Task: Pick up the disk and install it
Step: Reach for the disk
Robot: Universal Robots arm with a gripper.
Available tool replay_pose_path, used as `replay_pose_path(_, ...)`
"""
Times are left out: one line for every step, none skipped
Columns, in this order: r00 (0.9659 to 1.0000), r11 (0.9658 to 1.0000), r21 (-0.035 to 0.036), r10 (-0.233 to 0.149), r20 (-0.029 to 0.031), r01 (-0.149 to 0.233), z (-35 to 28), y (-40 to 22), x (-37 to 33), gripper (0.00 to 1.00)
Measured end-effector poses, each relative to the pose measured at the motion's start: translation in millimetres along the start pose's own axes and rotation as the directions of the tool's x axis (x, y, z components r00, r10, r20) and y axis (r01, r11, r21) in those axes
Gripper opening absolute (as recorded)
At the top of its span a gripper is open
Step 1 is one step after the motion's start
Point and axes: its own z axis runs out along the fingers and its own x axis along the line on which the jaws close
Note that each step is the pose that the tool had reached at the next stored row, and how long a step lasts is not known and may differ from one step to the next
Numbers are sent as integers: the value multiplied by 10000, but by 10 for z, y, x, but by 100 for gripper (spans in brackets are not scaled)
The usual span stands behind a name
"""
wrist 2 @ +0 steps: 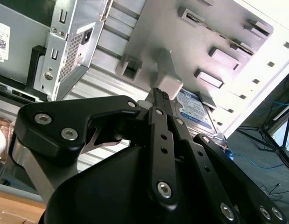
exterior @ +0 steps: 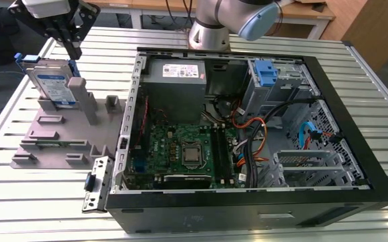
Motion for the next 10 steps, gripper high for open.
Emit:
replay_pose_path(10000,10000,0,0,-1,0,0,-1,19,11)
replay_pose_path(10000,10000,0,1,0,-1,0,-3,36,11)
replay_pose_path(10000,10000,0,0,-1,0,0,-4,53,11)
replay_pose_path(10000,10000,0,1,-1,-1,0,-5,68,11)
replay_pose_path(10000,10000,1,1,0,-1,0,-6,79,11)
replay_pose_path(10000,10000,1,1,-1,-1,0,-7,86,11)
replay_pose_path(10000,10000,1,0,-2,0,0,-7,88,11)
replay_pose_path(10000,10000,0,-1,-1,1,0,-7,89,11)
replay_pose_path(10000,10000,0,-2,-1,2,0,-7,89,11)
replay_pose_path(10000,10000,0,0,-1,0,0,-7,90,11)
